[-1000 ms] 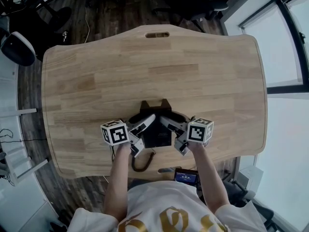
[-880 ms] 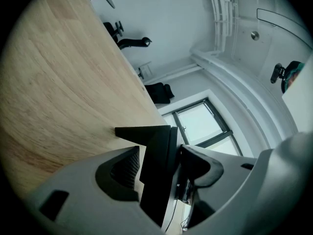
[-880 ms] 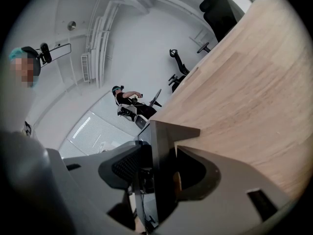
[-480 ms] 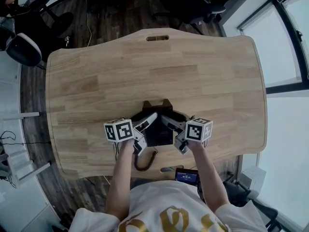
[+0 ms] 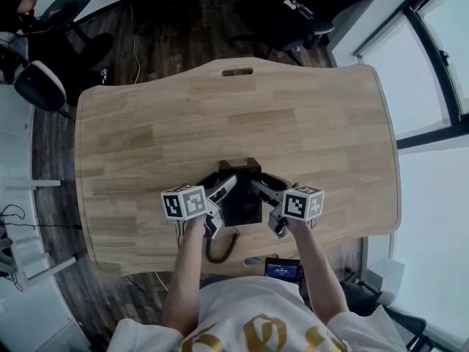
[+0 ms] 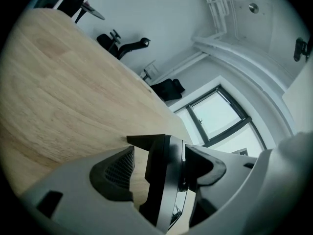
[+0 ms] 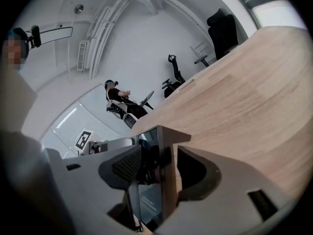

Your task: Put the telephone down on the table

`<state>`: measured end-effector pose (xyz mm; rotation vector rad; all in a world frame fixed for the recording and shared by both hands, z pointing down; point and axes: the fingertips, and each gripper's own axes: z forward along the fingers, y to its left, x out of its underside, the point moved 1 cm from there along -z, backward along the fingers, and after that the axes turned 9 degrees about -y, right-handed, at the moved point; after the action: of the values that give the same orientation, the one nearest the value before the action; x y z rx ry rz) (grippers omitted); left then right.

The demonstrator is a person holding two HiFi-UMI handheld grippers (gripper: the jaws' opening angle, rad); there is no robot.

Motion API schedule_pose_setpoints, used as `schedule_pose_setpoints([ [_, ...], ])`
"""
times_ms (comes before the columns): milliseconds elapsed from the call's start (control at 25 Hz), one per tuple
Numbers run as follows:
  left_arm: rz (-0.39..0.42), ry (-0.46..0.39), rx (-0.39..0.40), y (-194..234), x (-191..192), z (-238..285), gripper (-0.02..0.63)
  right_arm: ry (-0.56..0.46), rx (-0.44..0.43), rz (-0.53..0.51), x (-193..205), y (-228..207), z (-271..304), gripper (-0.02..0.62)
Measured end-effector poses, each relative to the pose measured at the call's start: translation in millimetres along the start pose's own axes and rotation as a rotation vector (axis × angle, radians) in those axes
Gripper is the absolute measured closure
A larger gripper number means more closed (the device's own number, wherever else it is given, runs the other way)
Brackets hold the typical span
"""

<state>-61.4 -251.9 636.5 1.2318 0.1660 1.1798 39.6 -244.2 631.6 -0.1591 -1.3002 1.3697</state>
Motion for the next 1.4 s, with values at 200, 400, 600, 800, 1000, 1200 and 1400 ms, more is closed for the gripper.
schedule_pose_setpoints([
  [200,0.023,-0.064,-0.025,3.8,-16.8,-19.1,0.31,-0.007,0.013,-0.065,-3.0,11.5,-8.1,0.379],
  [400,0.123,-0.152,0.017,-18.3,-34.8,-41.7,0.314,-0.059,0.08,-0.234,-14.7,24.0,-22.8,0.453],
  [600,0.318,-0.183,0.036,-47.2,-39.2,-59.9,0.576,-0.157,0.057,-0.328,-28.0,53.8,-36.6,0.567],
  [800,0.51,-0.138,0.044,-78.1,-27.3,-73.8,0.594,-0.241,0.018,-0.372,-35.5,84.7,-54.6,0.577],
  [1000,0.572,-0.215,0.011,-97.3,-28.3,-95.8,0.597,-0.294,0.085,-0.422,-31.2,100.9,-74.8,0.58],
  [1200,0.641,-0.315,0.008,-121.2,-29.3,-120.8,0.597,-0.343,0.132,-0.494,-25.8,119.8,-99.7,0.581],
  [1400,0.676,-0.36,0.015,-138.2,-19.8,-144.5,0.597,-0.391,0.145,-0.534,-17.7,144.3,-122.3,0.582],
])
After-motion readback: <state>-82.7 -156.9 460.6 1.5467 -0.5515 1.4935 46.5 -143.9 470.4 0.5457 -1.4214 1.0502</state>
